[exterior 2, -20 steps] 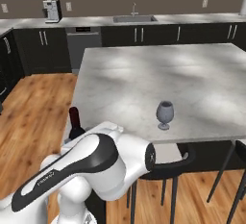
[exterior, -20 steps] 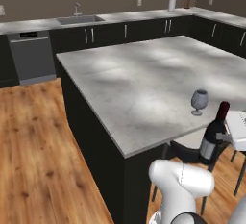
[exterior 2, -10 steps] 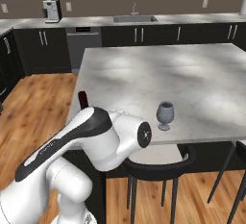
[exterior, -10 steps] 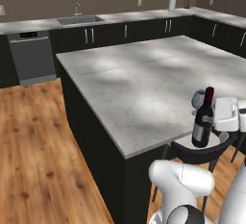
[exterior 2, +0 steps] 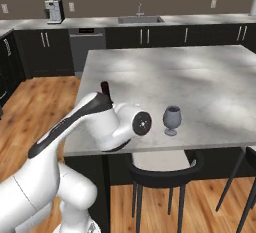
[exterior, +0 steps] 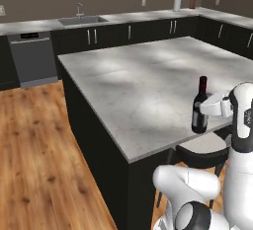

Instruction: There is a wine glass and glass cup on the dining counter. Place the wine bottle next to the wine glass and the juice bottle next to the glass cup.

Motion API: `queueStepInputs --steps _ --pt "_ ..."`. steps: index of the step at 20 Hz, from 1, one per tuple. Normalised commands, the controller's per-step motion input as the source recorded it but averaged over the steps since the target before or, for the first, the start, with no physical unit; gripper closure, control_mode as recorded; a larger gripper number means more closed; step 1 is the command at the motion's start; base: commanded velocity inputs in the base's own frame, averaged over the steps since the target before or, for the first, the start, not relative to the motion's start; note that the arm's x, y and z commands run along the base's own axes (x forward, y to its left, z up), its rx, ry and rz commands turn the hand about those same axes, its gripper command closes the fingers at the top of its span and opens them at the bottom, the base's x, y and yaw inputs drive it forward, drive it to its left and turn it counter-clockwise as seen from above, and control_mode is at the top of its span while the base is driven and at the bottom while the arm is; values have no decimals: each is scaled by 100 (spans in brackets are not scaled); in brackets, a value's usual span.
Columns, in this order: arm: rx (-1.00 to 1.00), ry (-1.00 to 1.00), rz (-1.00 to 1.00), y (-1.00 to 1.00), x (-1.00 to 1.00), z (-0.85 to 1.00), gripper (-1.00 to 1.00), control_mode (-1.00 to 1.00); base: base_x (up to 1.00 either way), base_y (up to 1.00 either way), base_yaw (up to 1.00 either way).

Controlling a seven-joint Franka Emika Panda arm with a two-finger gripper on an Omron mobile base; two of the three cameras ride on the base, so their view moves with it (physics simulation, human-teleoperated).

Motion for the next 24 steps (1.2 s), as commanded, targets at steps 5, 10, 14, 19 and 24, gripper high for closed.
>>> queueStepInputs --steps 5,10,14,19,24 --pt "-1 0 -20 -15 64 -62 100 -100 0 0 0" --pt "-3 -6 -15 -5 56 -56 100 -100 0 0 0" --pt "-1 -18 -10 -1 38 -31 100 -100 0 0 0" --pt "0 -19 -7 -10 25 -43 100 -100 0 0 0" --pt "0 -16 -6 -19 21 -14 100 -100 0 0 0"
